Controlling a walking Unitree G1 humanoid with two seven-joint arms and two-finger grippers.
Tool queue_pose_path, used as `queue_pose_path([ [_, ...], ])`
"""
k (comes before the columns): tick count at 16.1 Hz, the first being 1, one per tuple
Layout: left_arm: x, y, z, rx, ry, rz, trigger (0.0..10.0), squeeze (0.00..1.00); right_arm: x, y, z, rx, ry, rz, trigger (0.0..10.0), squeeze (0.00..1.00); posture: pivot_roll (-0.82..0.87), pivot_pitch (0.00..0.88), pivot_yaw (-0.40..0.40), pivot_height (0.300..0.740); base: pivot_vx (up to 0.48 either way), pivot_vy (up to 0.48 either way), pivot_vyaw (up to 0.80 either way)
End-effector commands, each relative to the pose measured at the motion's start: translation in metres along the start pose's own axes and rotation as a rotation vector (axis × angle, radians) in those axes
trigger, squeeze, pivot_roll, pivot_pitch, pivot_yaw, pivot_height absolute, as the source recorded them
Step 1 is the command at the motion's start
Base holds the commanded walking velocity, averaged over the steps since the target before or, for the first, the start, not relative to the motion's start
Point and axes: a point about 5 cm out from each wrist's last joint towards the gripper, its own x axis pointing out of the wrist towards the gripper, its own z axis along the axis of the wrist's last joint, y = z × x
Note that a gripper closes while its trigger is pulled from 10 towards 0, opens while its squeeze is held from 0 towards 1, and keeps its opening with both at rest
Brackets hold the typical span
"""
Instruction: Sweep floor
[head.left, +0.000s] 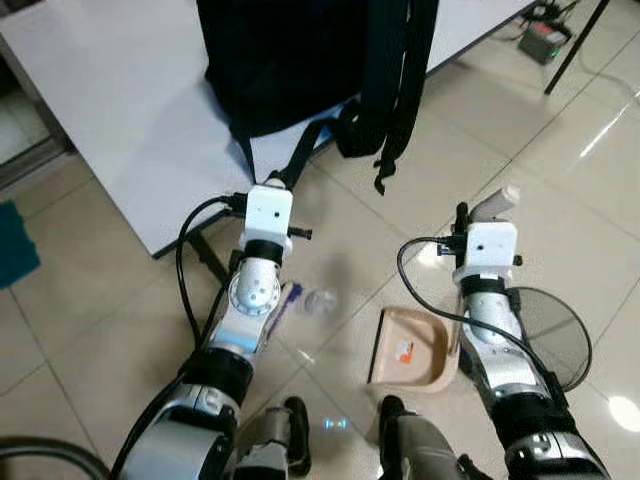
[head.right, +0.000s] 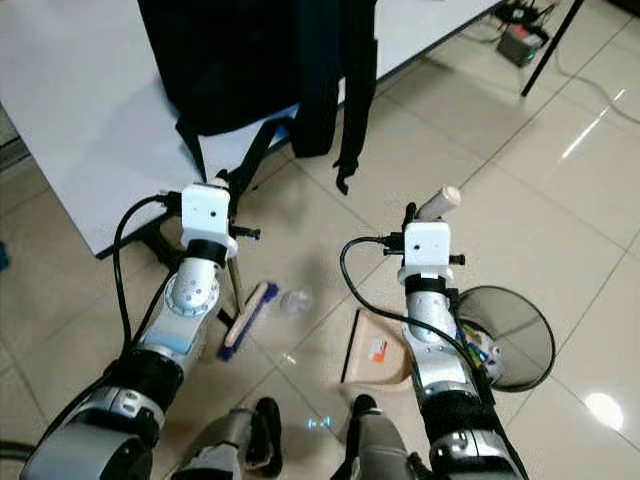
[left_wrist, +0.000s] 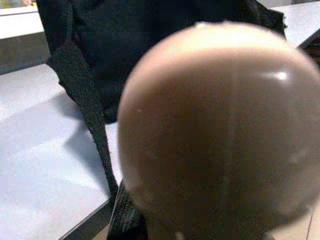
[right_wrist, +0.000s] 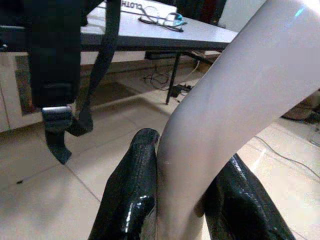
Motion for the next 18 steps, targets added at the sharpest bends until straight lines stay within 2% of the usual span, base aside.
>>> queue_pose_path([
  [1,-0.002,-0.006,-0.003,-0.040,0.014,-0.022,10.0,0.00,-0.006,0.000,-0.009,-0.011,0.034,-0.008,10.0,0.00,-0.02,0.361,0.063,0.740,0.000,0.000,0.00],
  [4,-0.001,-0.017,0.001,-0.099,-0.003,-0.064,10.0,0.00,-0.011,0.011,-0.012,0.026,0.033,0.020,10.0,0.00,-0.01,0.363,0.054,0.740,0.000,0.000,0.00],
  [8,0.007,-0.023,0.008,-0.141,-0.038,-0.084,10.0,0.00,-0.018,0.029,-0.011,0.072,0.019,0.061,10.0,0.00,-0.01,0.365,0.052,0.740,0.000,0.000,0.00],
  [11,0.013,-0.028,0.015,-0.181,-0.060,-0.154,10.0,0.00,-0.020,0.031,-0.012,0.076,0.019,0.075,10.0,0.00,-0.02,0.366,0.050,0.740,0.000,0.000,0.00],
  [14,0.014,-0.050,0.021,-0.325,-0.028,-0.299,10.0,0.00,-0.021,0.029,-0.015,0.094,0.038,0.066,10.0,0.00,-0.02,0.364,0.050,0.740,0.000,0.000,0.00],
  [18,0.005,-0.063,0.016,-0.457,0.027,-0.395,10.0,0.00,-0.015,0.028,-0.011,0.146,0.031,0.044,10.0,0.00,-0.02,0.338,0.046,0.740,0.000,0.000,0.00],
])
